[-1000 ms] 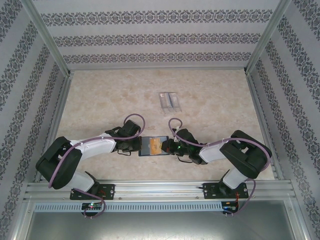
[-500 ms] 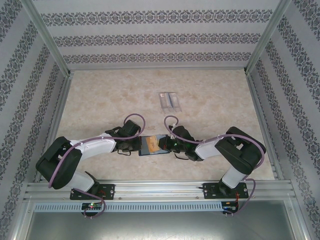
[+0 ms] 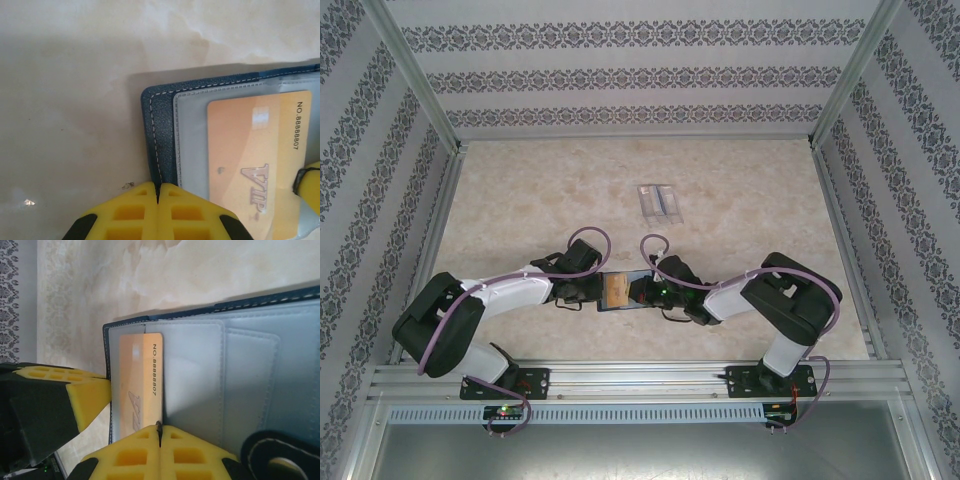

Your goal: Put the credit cards into the card holder

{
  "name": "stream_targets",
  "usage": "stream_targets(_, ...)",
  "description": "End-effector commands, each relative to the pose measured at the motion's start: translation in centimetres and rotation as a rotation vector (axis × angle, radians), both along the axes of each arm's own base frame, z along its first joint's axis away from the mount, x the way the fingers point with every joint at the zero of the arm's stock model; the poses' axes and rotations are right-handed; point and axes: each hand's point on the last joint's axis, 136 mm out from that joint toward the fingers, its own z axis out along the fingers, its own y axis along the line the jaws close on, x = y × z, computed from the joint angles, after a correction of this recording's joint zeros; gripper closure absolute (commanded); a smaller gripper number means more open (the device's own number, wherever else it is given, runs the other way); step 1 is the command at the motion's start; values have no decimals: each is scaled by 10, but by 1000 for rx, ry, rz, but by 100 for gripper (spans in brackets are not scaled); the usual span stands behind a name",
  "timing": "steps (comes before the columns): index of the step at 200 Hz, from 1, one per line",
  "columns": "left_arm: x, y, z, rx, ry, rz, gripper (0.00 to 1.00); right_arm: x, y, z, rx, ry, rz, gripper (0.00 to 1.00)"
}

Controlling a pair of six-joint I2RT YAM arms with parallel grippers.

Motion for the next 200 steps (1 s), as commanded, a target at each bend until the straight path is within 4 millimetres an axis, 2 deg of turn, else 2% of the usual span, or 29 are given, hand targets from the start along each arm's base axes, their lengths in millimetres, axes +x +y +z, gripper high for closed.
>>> stream_targets(1, -12, 22, -15, 81, 33, 17, 100, -7, 11, -5, -7, 27, 18, 100)
stream_targets(25, -12, 21, -15, 73, 27, 19, 100, -7, 17, -6, -4, 39, 27, 100)
stream_targets(50, -11, 20, -15, 71, 30, 19, 100, -6, 15, -12, -32, 40, 24, 100)
stream_targets(121, -10, 17, -18, 35, 28, 31, 100, -10, 29, -6, -18, 49, 69, 100)
stream_targets(169, -11, 18, -19, 27, 29, 34, 99, -8, 14, 0, -88, -1, 67, 100)
stream_targets(200, -10, 20, -17, 21, 21, 44, 98, -6, -3, 9, -143, -42, 55, 87)
